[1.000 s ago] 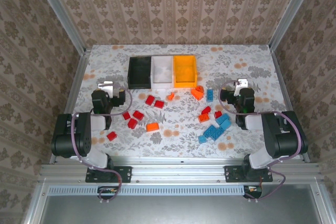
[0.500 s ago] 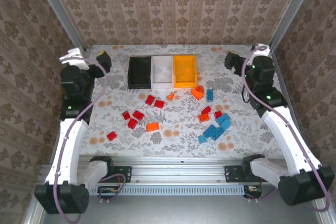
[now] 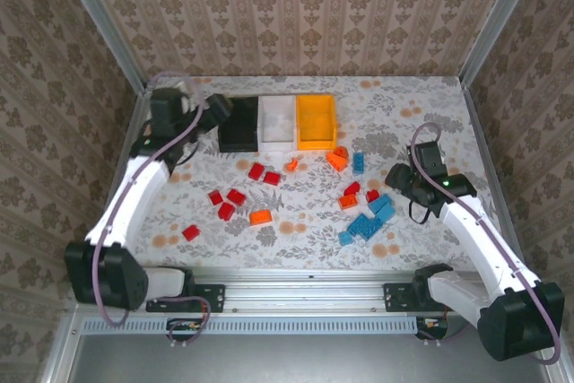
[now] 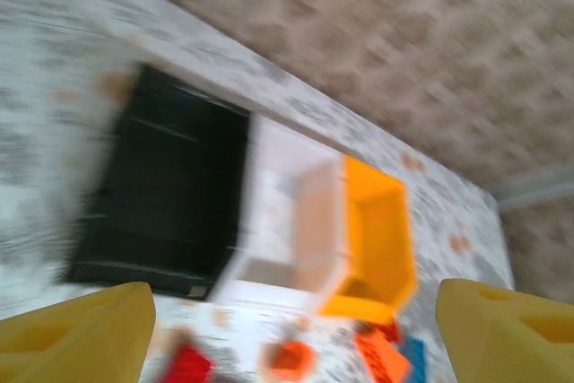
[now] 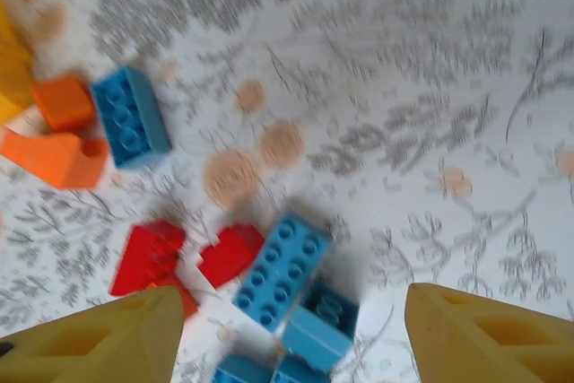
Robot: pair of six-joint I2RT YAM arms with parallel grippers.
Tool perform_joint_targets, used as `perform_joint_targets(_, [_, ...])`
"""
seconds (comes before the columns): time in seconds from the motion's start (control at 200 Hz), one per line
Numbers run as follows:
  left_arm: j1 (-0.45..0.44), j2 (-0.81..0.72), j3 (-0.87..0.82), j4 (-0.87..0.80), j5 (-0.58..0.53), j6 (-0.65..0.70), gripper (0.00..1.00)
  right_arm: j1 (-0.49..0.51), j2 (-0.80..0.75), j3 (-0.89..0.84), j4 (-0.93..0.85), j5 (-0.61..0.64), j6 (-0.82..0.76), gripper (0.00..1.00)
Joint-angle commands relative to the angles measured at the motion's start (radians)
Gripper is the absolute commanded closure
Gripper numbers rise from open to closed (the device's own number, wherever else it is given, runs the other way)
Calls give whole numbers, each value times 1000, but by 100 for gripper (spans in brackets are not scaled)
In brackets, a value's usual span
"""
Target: Sort the legos into containers by color
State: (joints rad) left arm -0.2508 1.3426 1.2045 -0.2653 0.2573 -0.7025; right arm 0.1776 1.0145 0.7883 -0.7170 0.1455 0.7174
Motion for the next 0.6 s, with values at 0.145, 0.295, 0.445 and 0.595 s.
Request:
perform_joint_targets(0.145, [-188, 271, 269, -184, 197, 64, 11, 53, -3, -86, -55, -61, 170, 32])
perform_joint_targets(0.295, [-198, 319, 208, -198, 243, 72, 10, 55, 46, -109, -8, -115, 193, 33])
perform_joint_targets(0.445, [-219, 301, 167, -173, 232, 64, 10, 56, 120, -100, 27, -124, 207, 36])
perform_joint_targets(0.595, [-232, 298, 158, -170, 224, 58, 10, 54, 149, -97, 31, -102, 219, 38])
